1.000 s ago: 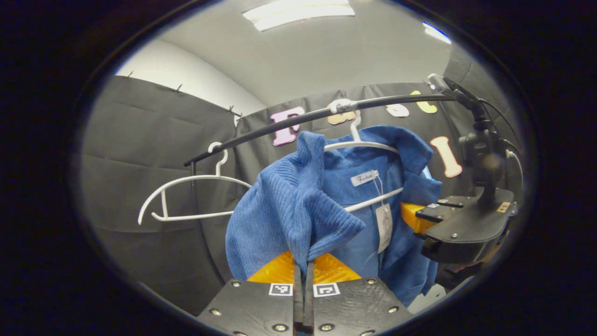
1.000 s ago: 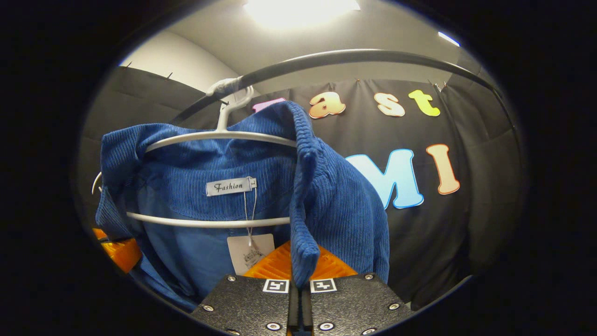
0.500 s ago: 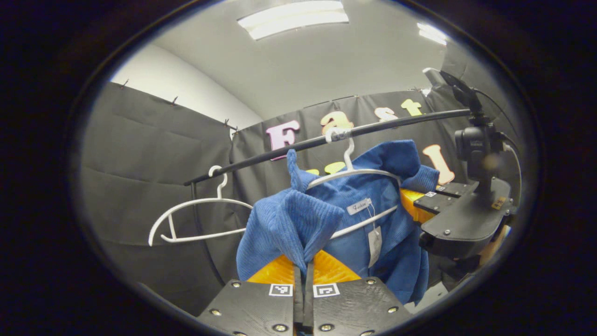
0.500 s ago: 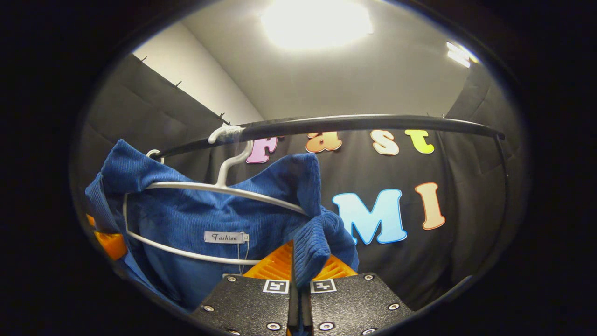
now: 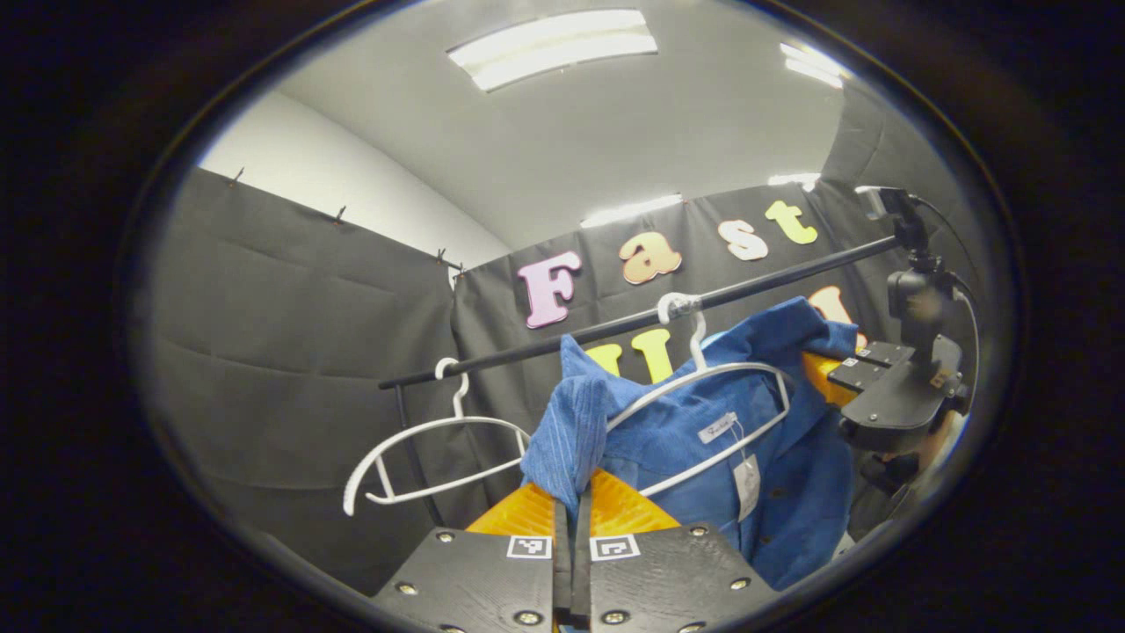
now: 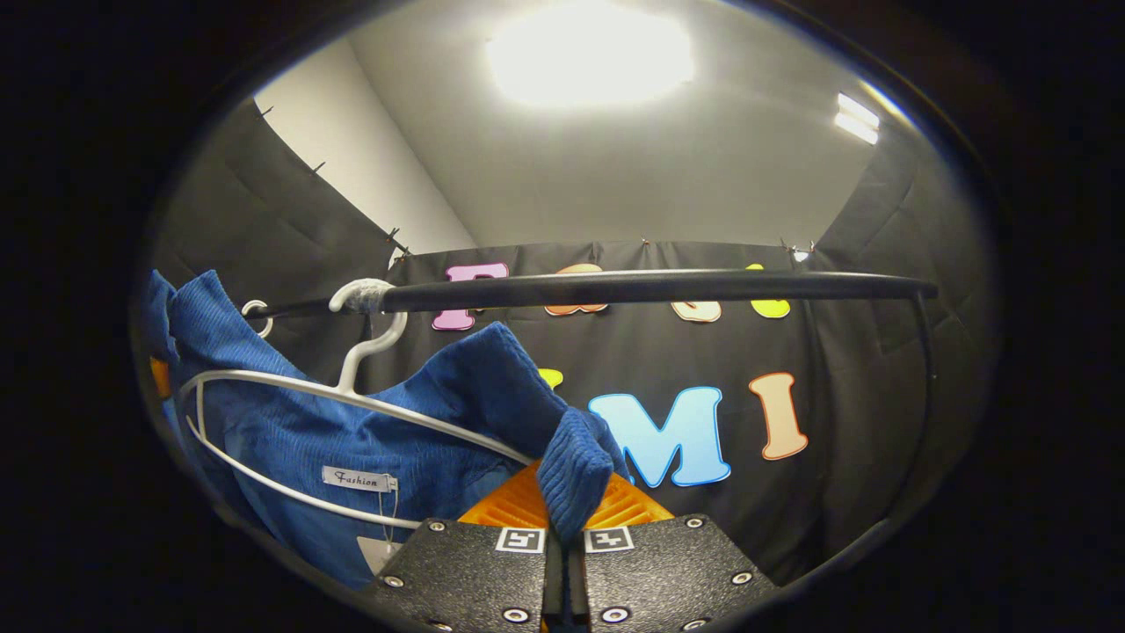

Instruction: Grasp the clothes on the hanger with both hands and then place them into the laundry hamper below.

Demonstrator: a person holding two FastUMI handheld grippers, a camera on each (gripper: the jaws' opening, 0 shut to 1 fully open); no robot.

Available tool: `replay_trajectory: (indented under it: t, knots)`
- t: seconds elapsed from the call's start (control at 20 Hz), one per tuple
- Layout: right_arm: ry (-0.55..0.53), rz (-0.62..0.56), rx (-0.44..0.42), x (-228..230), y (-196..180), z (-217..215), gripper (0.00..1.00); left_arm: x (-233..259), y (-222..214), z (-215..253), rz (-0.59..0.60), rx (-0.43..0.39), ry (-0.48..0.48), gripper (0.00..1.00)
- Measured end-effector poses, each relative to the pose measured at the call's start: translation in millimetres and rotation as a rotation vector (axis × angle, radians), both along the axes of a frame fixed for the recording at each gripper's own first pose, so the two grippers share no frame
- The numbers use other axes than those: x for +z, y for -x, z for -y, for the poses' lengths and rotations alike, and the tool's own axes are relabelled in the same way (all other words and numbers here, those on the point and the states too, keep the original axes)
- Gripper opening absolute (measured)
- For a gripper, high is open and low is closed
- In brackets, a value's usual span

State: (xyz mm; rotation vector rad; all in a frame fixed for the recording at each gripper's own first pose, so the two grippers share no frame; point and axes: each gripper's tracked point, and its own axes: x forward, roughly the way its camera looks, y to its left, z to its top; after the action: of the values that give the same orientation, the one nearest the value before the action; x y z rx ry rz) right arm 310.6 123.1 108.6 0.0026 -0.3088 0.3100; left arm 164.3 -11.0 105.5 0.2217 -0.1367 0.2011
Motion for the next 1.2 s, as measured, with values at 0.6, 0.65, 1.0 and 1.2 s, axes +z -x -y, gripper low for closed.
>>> replay_trajectory:
  t: [0.6, 0.65, 1.0, 1.2]
  knots:
    - [0.071, 0.059, -0.069, 13, -34, 34, 0.02, 17, 2, -49, -0.020, -0.030, -0.099, 0.08]
    - [0.077, 0.059, -0.078, 11, -38, 36, 0.02, 17, 2, -55, -0.025, -0.028, -0.108, 0.08]
    - [0.066, 0.012, -0.117, -7, -68, 57, 0.02, 11, -14, -92, -0.033, -0.019, -0.154, 0.08]
    - [0.115, 0.019, -0.126, -16, -73, 51, 0.02, 3, -30, -105, -0.041, -0.020, -0.144, 0.01]
